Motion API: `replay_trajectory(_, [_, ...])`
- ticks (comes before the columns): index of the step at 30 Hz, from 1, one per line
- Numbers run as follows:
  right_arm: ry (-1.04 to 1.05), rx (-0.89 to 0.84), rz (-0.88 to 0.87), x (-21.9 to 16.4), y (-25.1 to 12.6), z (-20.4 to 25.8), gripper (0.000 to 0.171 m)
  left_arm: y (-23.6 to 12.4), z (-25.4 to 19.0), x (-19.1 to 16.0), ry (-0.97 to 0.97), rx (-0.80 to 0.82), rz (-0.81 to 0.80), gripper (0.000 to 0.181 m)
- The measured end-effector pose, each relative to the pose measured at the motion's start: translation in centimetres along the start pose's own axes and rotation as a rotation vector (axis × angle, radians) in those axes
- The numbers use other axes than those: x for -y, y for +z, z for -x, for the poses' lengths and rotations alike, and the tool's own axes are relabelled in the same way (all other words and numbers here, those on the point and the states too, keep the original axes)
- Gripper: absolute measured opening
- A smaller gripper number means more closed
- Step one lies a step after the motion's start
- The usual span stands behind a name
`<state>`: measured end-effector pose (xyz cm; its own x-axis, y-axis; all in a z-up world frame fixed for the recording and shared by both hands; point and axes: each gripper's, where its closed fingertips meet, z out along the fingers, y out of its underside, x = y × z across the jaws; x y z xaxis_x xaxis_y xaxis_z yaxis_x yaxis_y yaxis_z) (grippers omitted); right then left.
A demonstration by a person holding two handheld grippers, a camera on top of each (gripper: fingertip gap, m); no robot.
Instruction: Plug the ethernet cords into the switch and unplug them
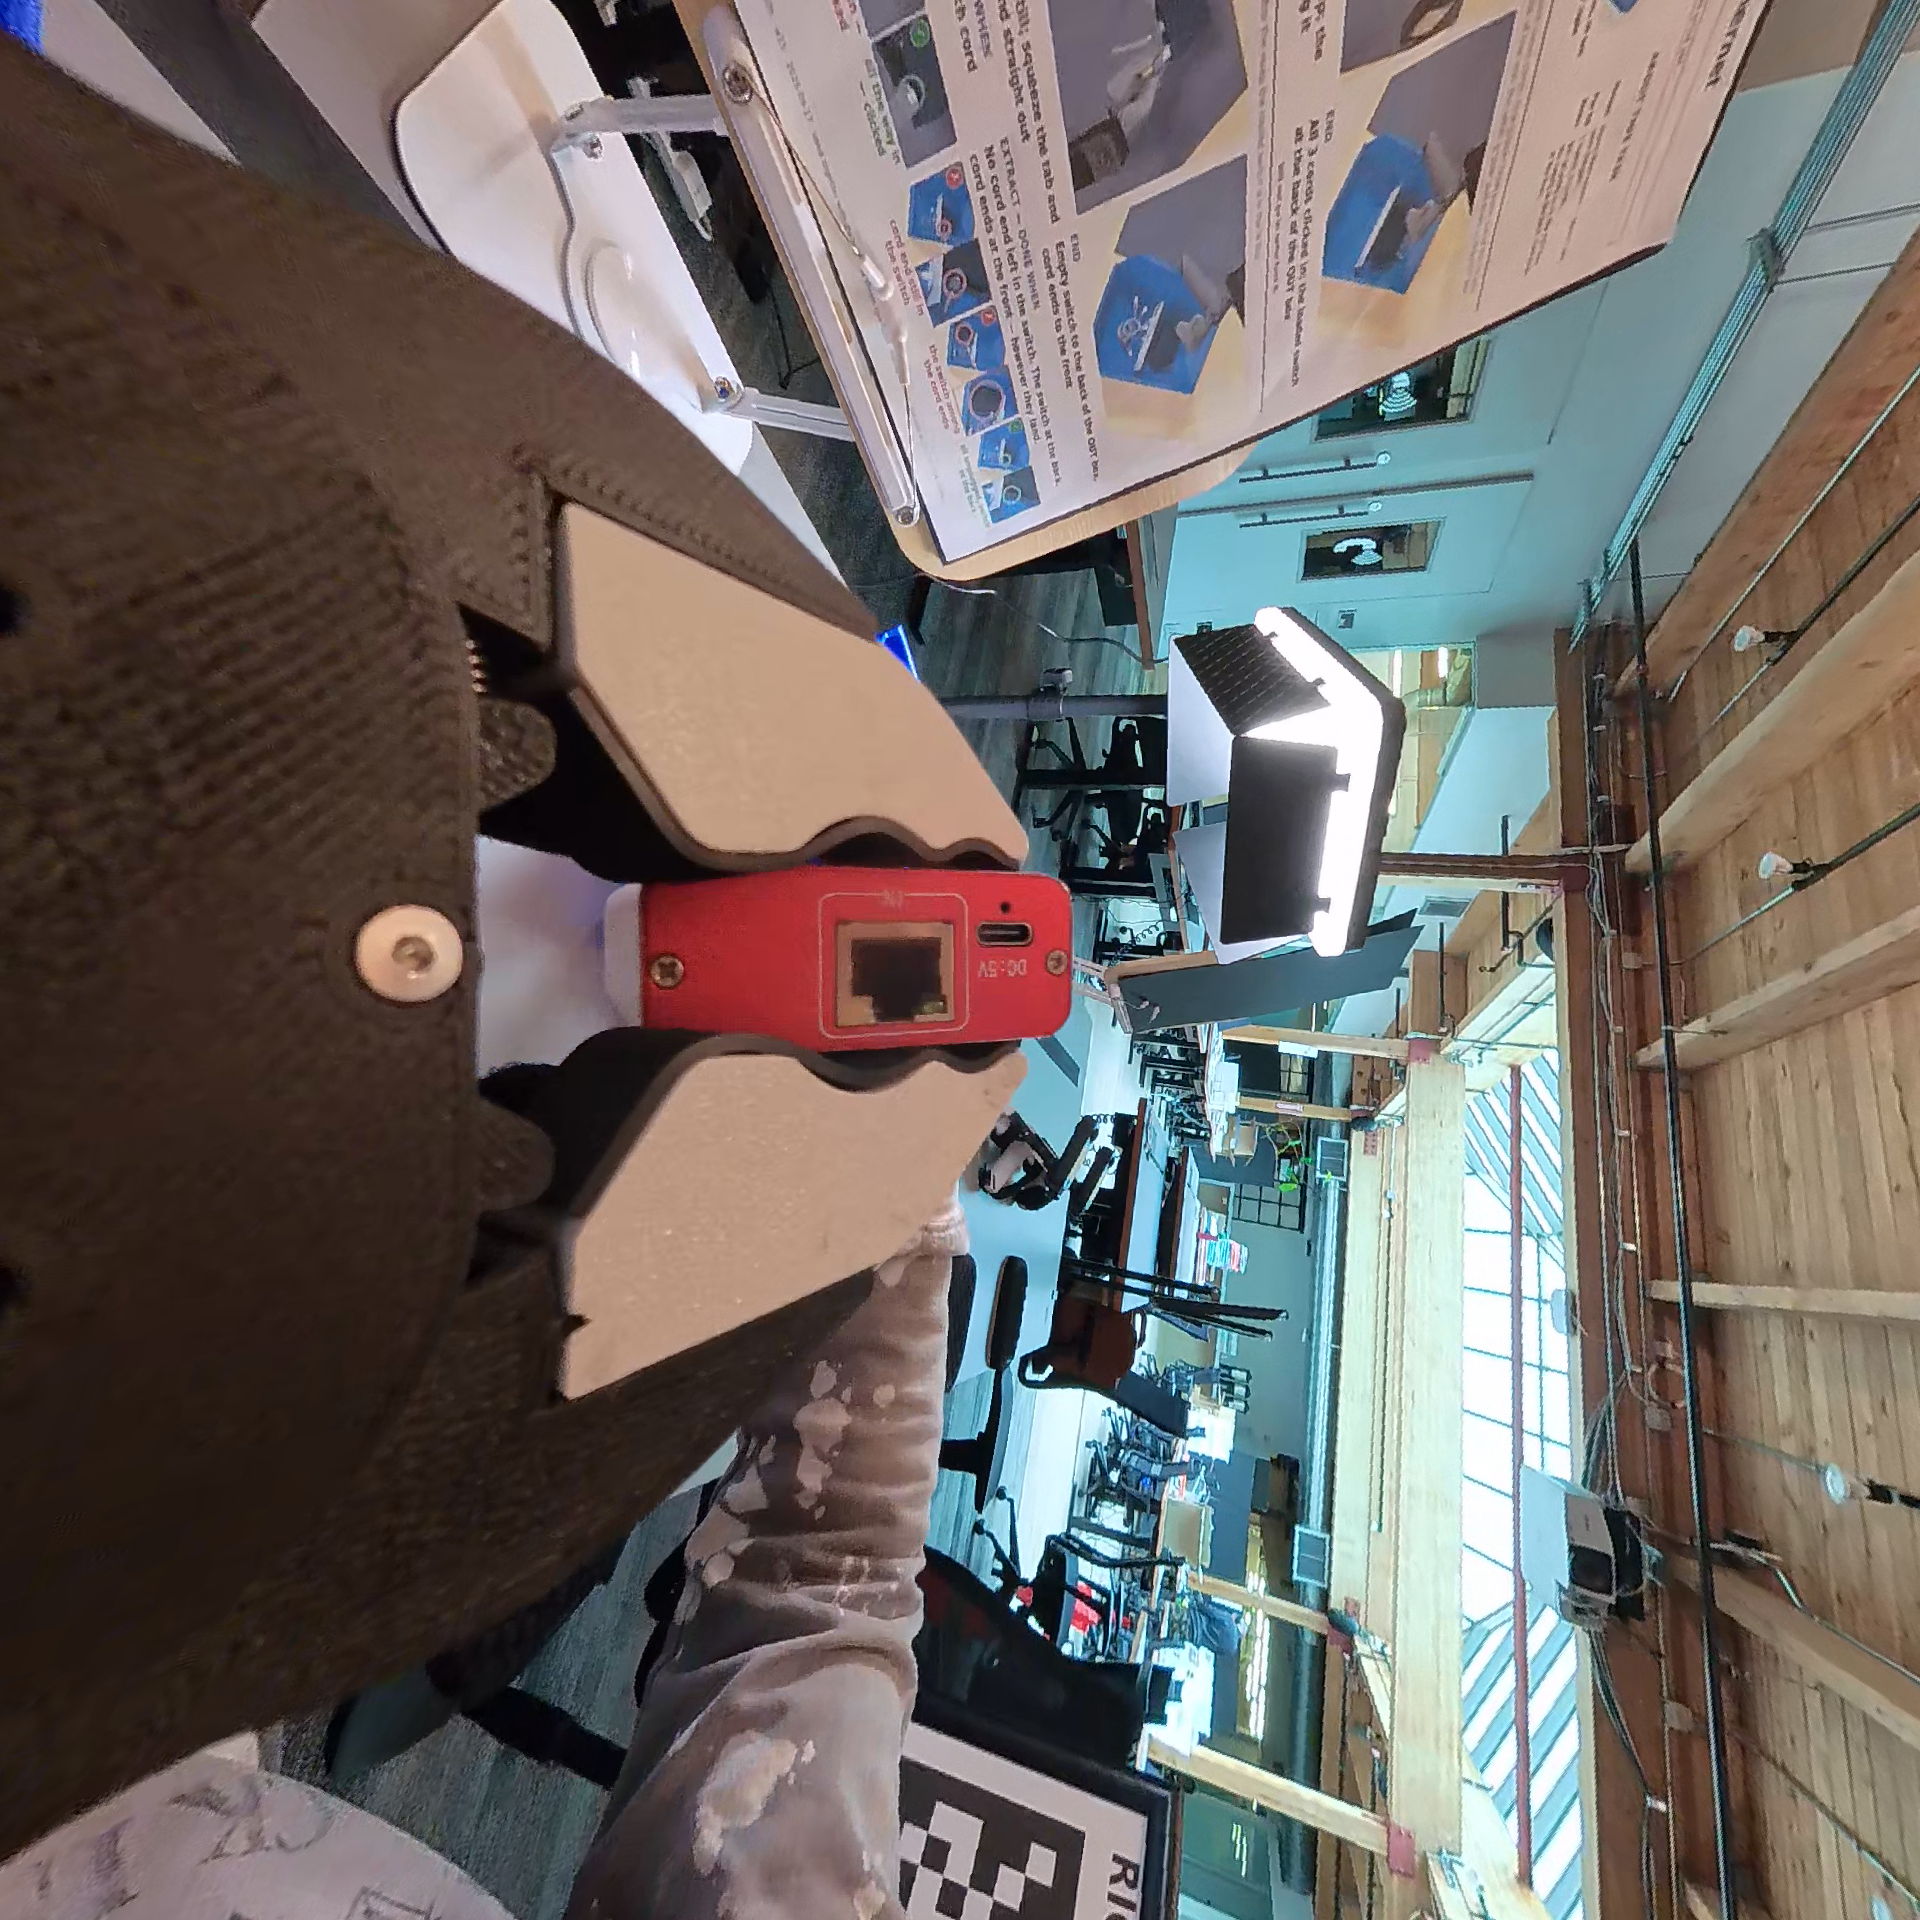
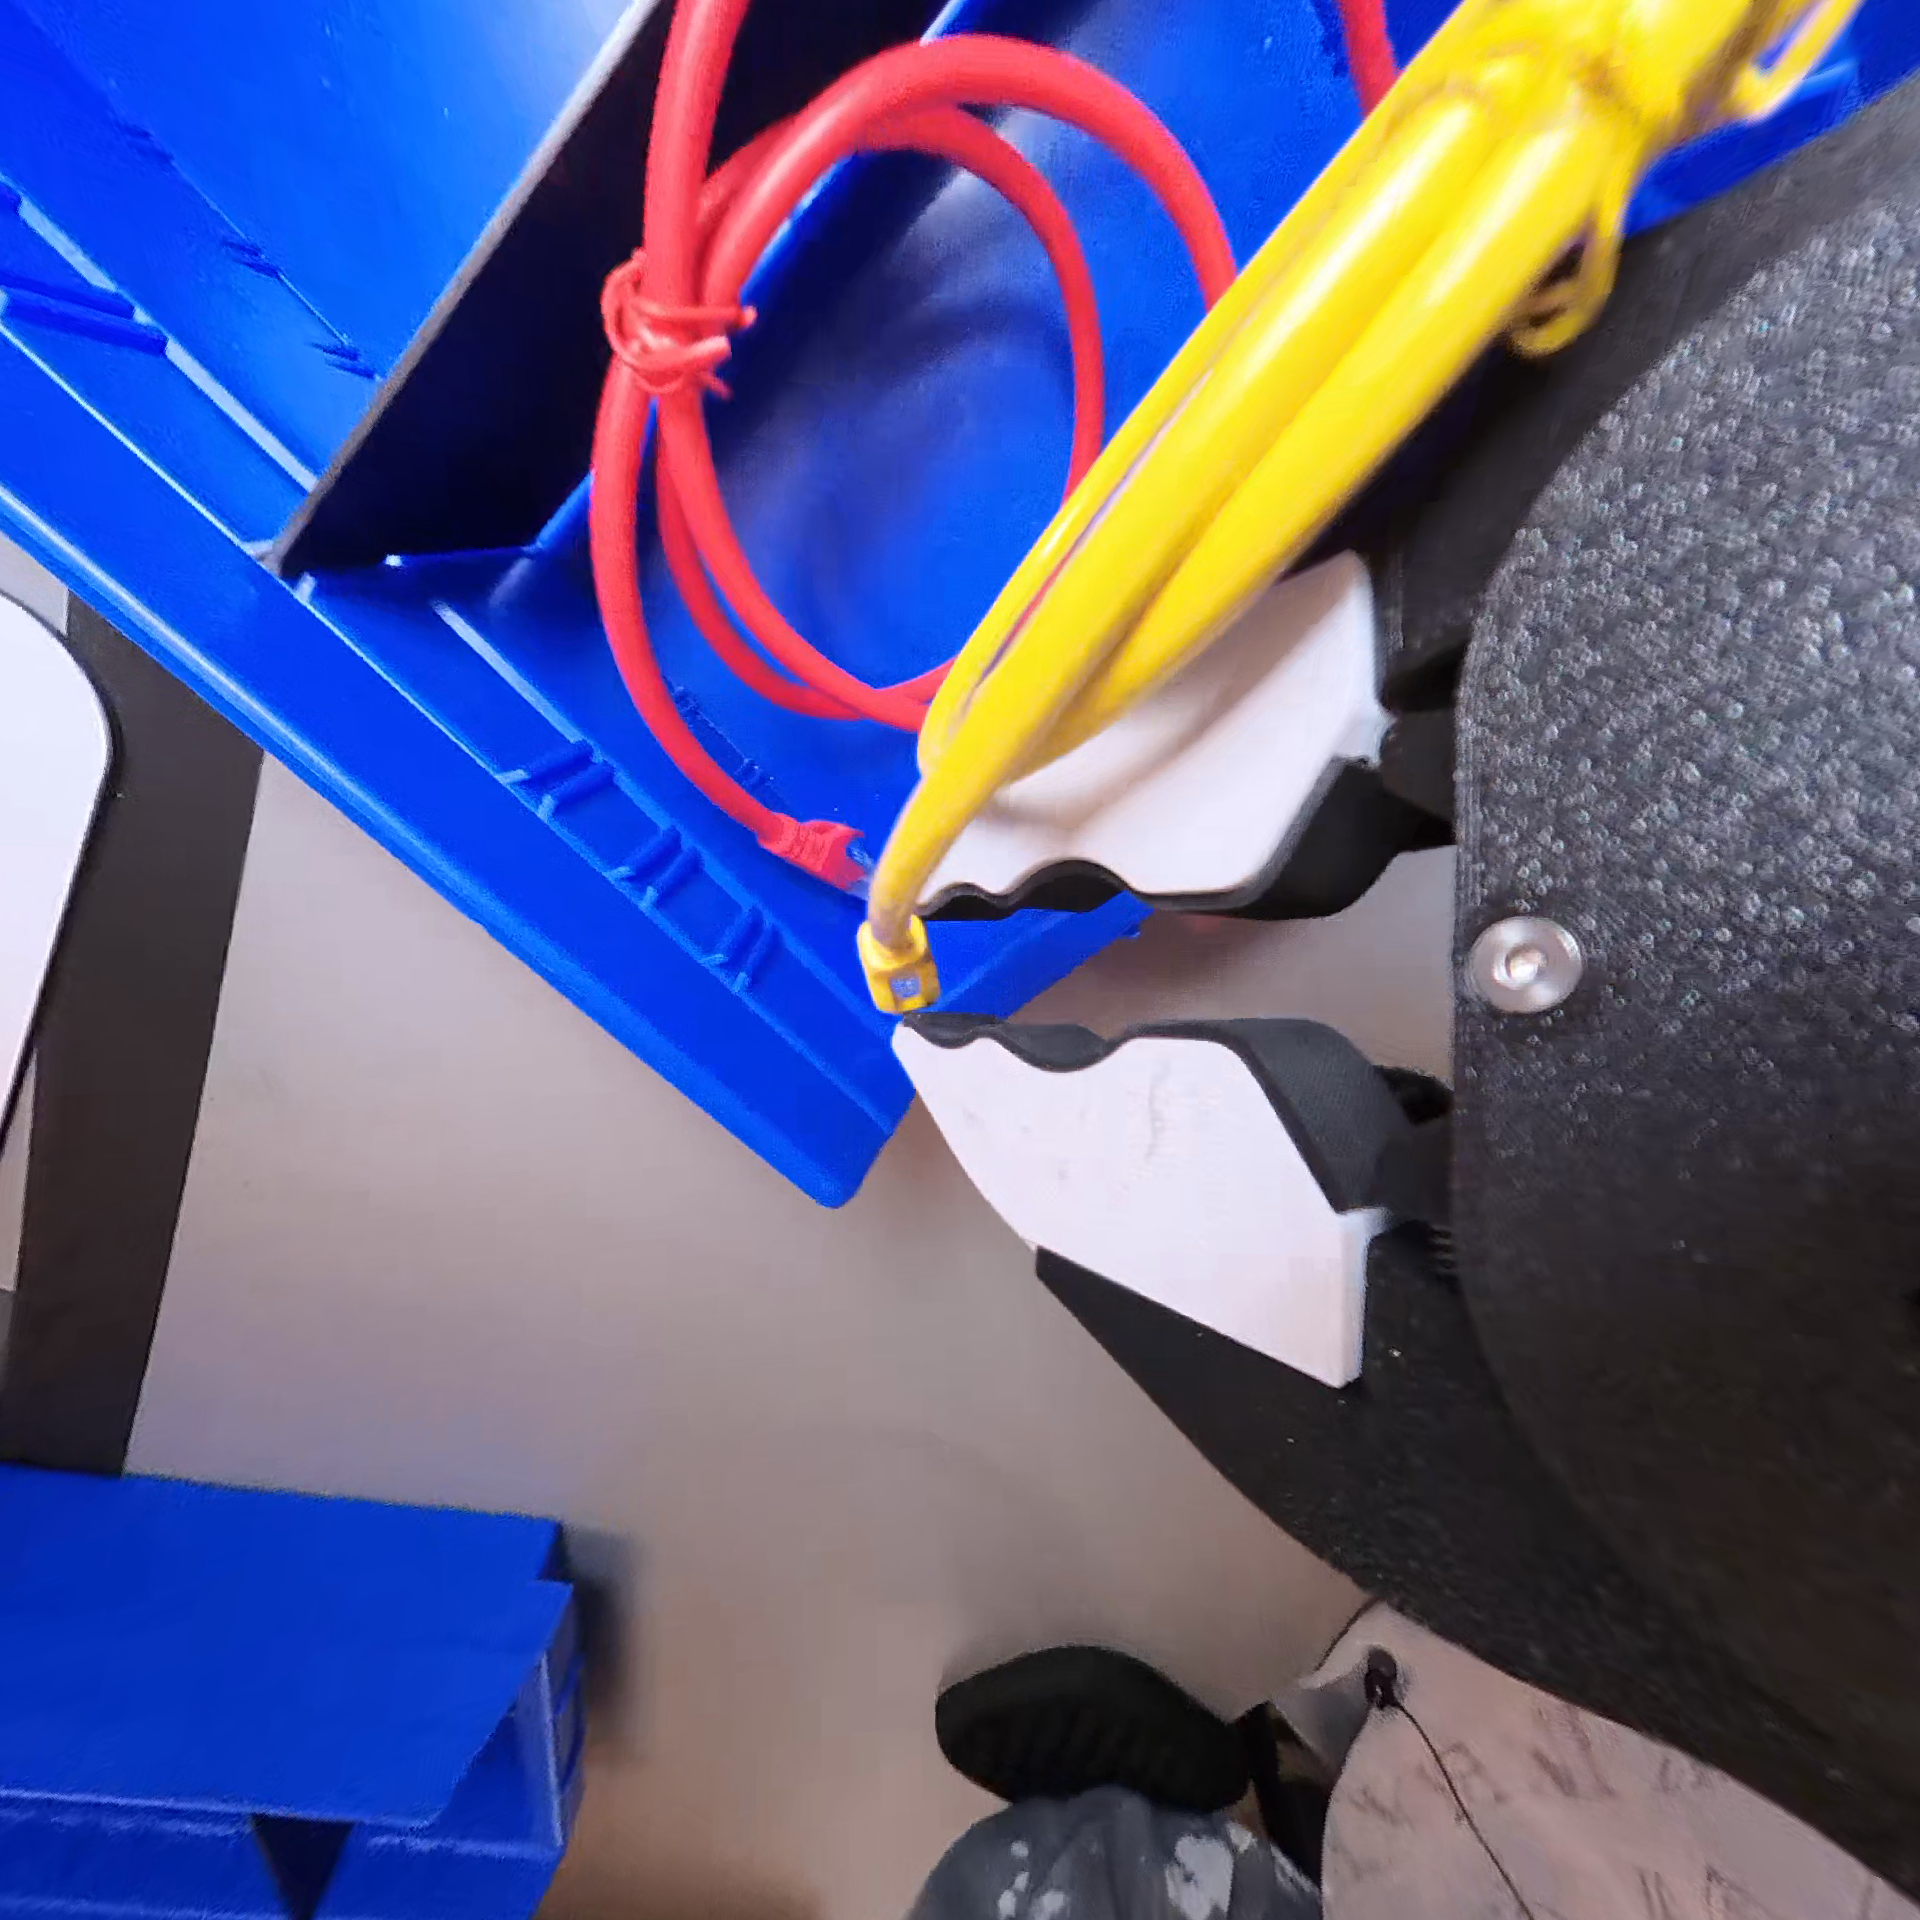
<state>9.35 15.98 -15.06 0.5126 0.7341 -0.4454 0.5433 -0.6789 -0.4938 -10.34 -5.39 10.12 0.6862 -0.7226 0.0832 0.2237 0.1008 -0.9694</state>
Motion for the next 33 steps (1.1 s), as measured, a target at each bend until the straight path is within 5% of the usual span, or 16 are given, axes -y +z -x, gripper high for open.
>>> replay_trajectory(1, [0.002, 0.001, 0.007, 0.3, 0.1, 0.0, 0.019, 0.0, 0.0, -0.1, -0.009, -0.006, 0.008, 0.03])
replay_trajectory(7, [-0.136, -0.072, 0.026, 2.4, -2.4, 1.4, 0.038, 0.4, -0.5, -0.7, -0.015, -0.039, 0.026, 0.03])
replay_trajectory(11, [-0.267, -0.011, -0.205, 5.5, -5.7, 5.8, 0.037, 1.1, -0.9, -1.3, -0.03, -0.061, 0.033, 0.03])
replay_trajectory(17, [-0.471, 0.473, -0.606, 4.6, -9.6, 21.4, 0.028, 1.9, -1.2, -1.7, -0.073, -0.093, -0.02, 0.03])
replay_trajectory(20, [-0.541, 0.723, -0.607, 0.7, -8.3, 28.7, 0.028, 2.1, -1.1, -1.5, -0.113, -0.097, -0.078, 0.03])
replay_trajectory(23, [-0.541, 0.786, -0.611, -1.4, -4.3, 32.6, 0.029, 2.1, -0.8, -0.9, -0.157, -0.089, -0.165, 0.03])
replay_trajectory(26, [-0.406, 0.84, -0.714, -0.4, -2.3, 33.8, 0.034, 2.0, -0.8, -0.4, -0.209, -0.099, -0.253, 0.03])
replay_trajectory(29, [-0.221, 0.931, -0.841, 2.8, -4.2, 32.7, 0.034, 1.8, -1.2, 0.2, -0.248, -0.126, -0.331, 0.03])
replay_trajectory(33, [-0.254, 0.926, -0.907, 4.4, -6.5, 32.5, 0.032, 2.1, -1.8, 0.0, -0.272, -0.179, -0.332, 0.03])
